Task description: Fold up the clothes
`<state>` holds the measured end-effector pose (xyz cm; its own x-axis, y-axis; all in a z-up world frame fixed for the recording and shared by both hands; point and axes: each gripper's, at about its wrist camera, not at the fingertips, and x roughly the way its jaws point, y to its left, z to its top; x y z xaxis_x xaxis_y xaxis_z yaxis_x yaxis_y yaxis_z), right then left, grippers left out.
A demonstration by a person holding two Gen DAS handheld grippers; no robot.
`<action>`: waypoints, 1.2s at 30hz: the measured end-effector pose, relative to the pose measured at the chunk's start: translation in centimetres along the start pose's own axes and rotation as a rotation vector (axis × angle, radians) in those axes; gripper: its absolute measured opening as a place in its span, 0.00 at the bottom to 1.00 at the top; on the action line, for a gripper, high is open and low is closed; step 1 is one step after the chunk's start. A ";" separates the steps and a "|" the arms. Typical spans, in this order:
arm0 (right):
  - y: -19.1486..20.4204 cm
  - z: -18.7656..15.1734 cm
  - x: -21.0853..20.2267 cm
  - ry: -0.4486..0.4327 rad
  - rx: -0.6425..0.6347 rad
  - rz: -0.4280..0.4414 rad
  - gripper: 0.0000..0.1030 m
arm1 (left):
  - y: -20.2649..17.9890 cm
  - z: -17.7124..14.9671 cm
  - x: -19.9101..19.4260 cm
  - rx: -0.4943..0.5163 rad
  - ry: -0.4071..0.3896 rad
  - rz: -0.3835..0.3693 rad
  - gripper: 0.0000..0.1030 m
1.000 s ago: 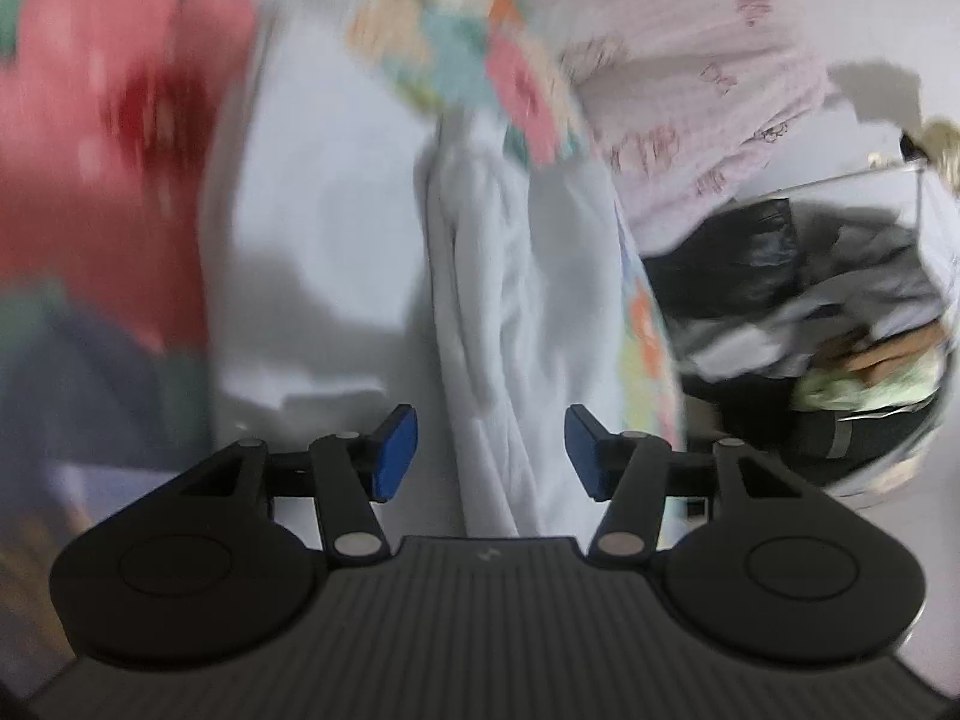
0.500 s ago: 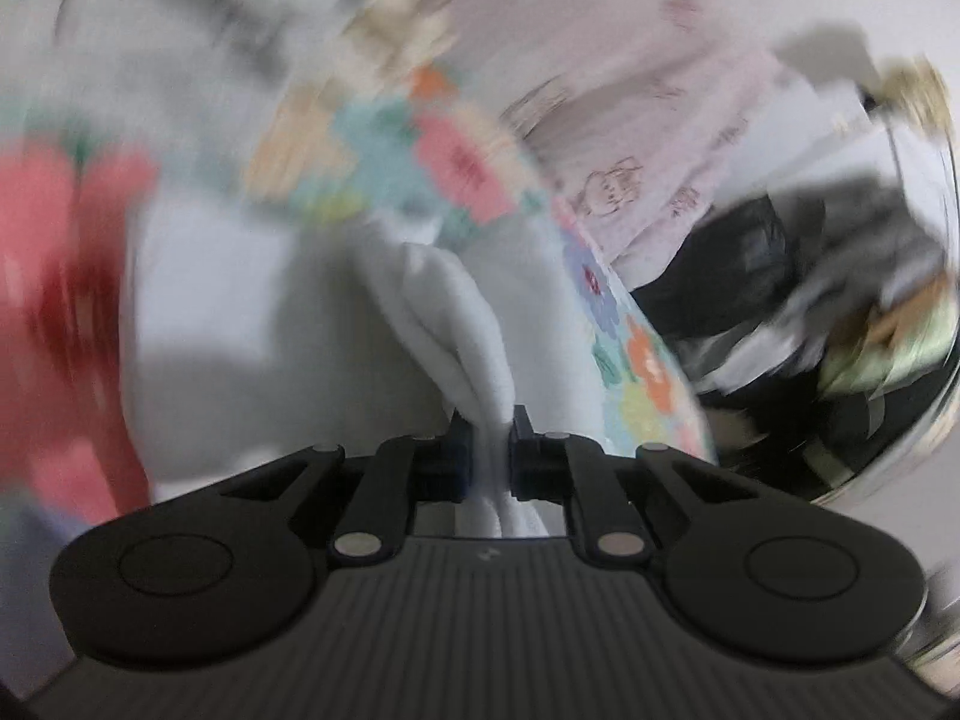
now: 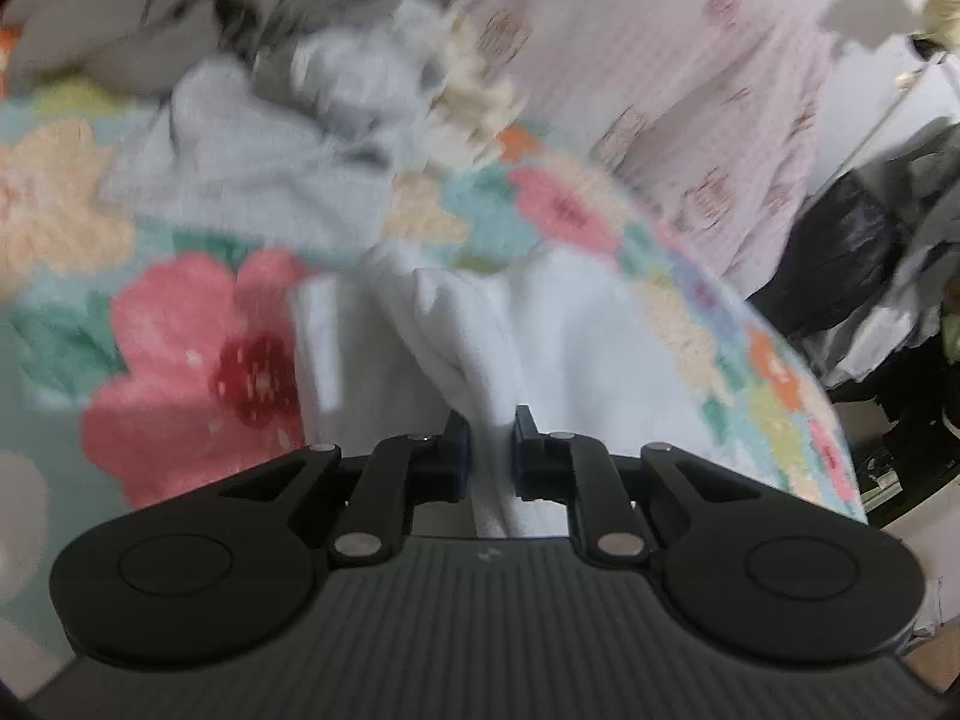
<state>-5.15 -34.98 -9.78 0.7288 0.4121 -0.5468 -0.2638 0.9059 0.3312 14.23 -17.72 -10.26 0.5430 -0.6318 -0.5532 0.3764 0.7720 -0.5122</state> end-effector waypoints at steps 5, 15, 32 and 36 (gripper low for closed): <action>0.8 -0.2 -0.3 -0.002 0.005 0.013 0.14 | 0.5 0.2 -0.1 0.043 0.060 0.081 0.13; 1.1 -1.4 0.1 0.049 0.067 -0.001 0.14 | 2.0 -1.2 2.0 0.076 0.134 0.190 0.14; -4.4 -2.1 -8.4 -0.109 0.173 -0.216 0.48 | -2.2 -6.3 -5.3 0.072 0.181 0.052 0.60; -3.7 -2.8 -6.3 -0.015 0.060 -0.421 0.48 | -2.2 -10.1 -2.9 0.054 0.388 0.109 0.60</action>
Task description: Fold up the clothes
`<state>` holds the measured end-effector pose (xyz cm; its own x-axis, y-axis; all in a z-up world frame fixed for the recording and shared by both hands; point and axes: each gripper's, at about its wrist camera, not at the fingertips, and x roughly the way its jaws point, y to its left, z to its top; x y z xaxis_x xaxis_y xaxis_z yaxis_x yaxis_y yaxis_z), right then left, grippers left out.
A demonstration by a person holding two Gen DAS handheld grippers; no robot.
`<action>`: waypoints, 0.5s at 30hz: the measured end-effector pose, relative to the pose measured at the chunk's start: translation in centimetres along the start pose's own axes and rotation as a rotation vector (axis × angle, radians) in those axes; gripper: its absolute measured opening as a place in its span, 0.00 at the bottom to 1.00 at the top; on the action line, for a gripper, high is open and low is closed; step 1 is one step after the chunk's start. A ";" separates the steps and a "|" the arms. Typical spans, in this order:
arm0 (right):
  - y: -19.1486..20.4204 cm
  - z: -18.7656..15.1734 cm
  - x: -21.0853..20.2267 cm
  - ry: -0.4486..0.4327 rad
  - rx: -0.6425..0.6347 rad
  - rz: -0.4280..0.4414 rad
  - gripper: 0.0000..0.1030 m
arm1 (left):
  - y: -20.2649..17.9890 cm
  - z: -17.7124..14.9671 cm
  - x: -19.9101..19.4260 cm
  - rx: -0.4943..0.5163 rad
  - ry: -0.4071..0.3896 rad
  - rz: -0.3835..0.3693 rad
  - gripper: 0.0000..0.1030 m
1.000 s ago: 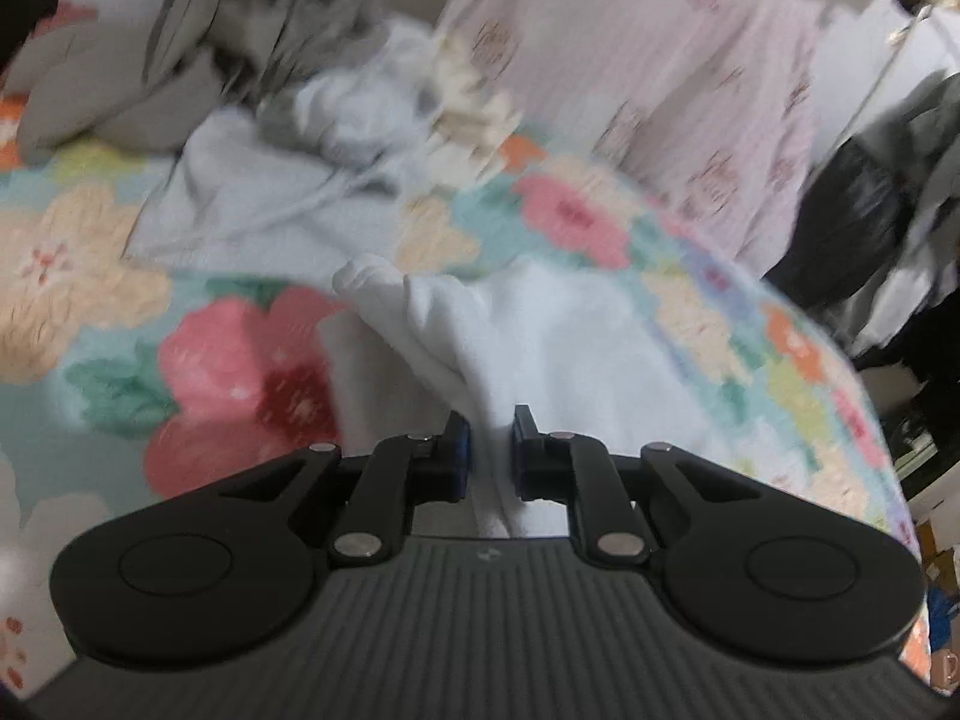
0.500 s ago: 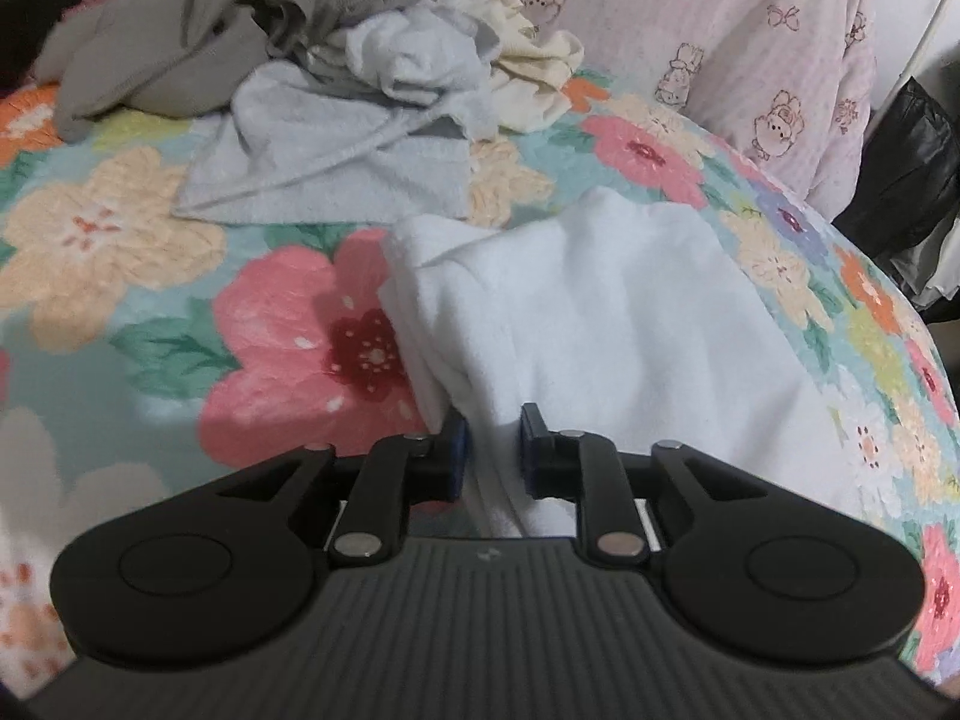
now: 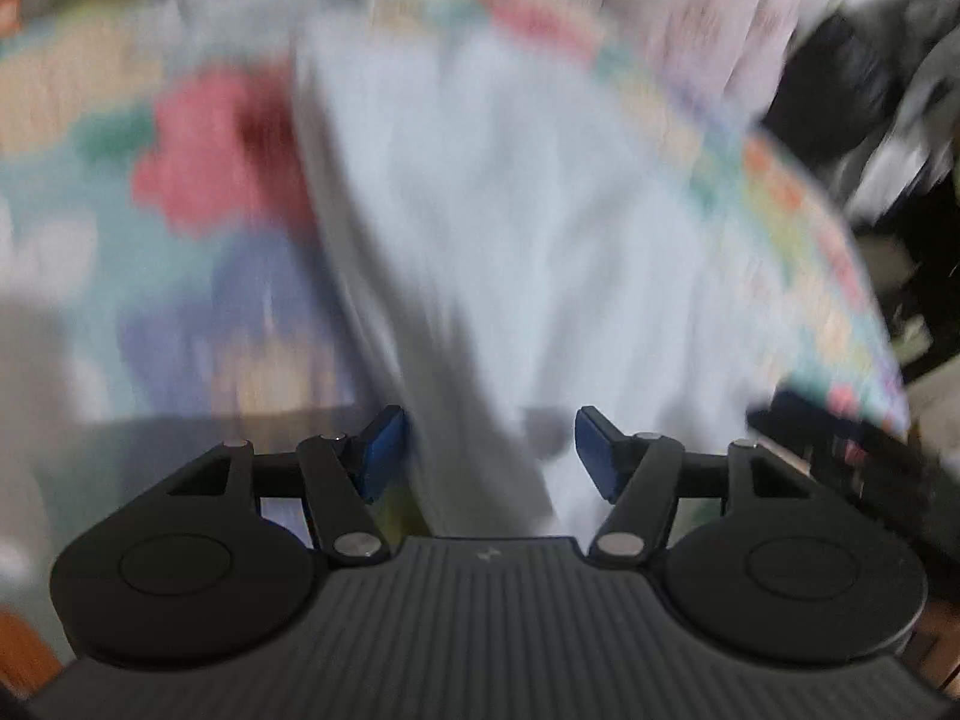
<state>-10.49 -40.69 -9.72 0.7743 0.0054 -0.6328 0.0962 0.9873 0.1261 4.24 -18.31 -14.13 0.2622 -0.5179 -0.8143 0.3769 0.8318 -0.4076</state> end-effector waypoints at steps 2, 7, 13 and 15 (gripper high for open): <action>0.3 -0.5 0.9 0.062 -0.035 -0.045 0.48 | -0.2 -0.6 -0.1 0.021 -0.019 0.013 0.60; -2.2 -1.2 1.9 0.188 0.092 -0.107 0.57 | -0.9 -1.3 -0.3 0.080 -0.029 0.047 0.62; -5.0 -1.9 0.1 0.195 0.222 -0.124 0.60 | 1.0 -1.5 -1.0 -0.017 -0.007 -0.008 0.65; -6.5 -2.1 0.5 0.200 0.355 0.001 0.60 | 2.1 -1.2 -0.7 -0.087 -0.003 -0.060 0.71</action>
<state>-12.03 -46.76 -12.45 0.6411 0.0711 -0.7642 0.3331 0.8713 0.3605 3.79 -15.96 -14.91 0.2447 -0.5678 -0.7860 0.3134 0.8134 -0.4901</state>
